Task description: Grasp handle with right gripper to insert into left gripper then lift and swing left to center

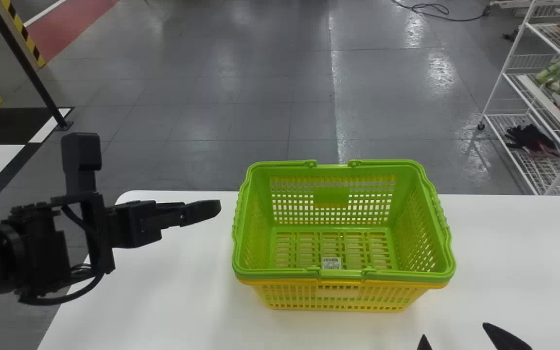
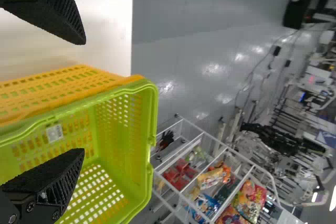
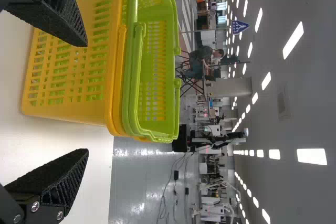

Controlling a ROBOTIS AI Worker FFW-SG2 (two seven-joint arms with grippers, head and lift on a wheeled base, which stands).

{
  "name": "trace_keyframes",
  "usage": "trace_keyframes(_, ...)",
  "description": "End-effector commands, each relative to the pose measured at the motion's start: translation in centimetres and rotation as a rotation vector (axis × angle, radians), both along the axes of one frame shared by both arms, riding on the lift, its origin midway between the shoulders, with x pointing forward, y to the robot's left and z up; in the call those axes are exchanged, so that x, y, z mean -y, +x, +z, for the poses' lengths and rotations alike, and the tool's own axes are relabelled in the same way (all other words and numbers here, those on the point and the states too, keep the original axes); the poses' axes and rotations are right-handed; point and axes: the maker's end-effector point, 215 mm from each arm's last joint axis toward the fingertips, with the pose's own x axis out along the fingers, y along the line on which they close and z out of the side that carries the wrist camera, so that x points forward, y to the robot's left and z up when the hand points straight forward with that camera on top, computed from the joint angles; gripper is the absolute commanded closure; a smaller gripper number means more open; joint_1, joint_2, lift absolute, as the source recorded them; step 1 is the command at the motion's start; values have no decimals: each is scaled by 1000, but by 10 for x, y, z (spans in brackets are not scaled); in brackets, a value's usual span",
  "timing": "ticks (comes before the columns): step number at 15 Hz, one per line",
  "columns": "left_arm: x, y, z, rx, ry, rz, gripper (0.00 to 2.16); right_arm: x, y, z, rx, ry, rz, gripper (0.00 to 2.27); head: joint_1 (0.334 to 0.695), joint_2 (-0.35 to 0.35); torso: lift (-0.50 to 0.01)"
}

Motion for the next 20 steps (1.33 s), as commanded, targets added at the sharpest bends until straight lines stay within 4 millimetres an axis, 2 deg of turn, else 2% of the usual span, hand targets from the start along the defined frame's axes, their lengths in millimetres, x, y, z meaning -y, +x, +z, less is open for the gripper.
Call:
trace_keyframes(1,5,-7,-19,-106,-26,-38,73,2,-1,-1,-1,-2,-2,80,695,101,-93)
trace_keyframes(3,12,-7,-22,-157,-78,-62,73,2,-2,-1,-4,-3,-1,80,695,93,-93)
trace_keyframes(8,28,16,-18,-206,-180,-93,73,1,-3,-2,-5,-1,2,80,695,73,-93)
trace_keyframes(12,46,25,-24,-240,-218,-108,73,5,-5,-1,-1,-5,-4,83,695,51,-93)
trace_keyframes(20,59,27,-30,-258,-257,-118,73,7,-5,0,1,-7,-8,83,695,10,-93)
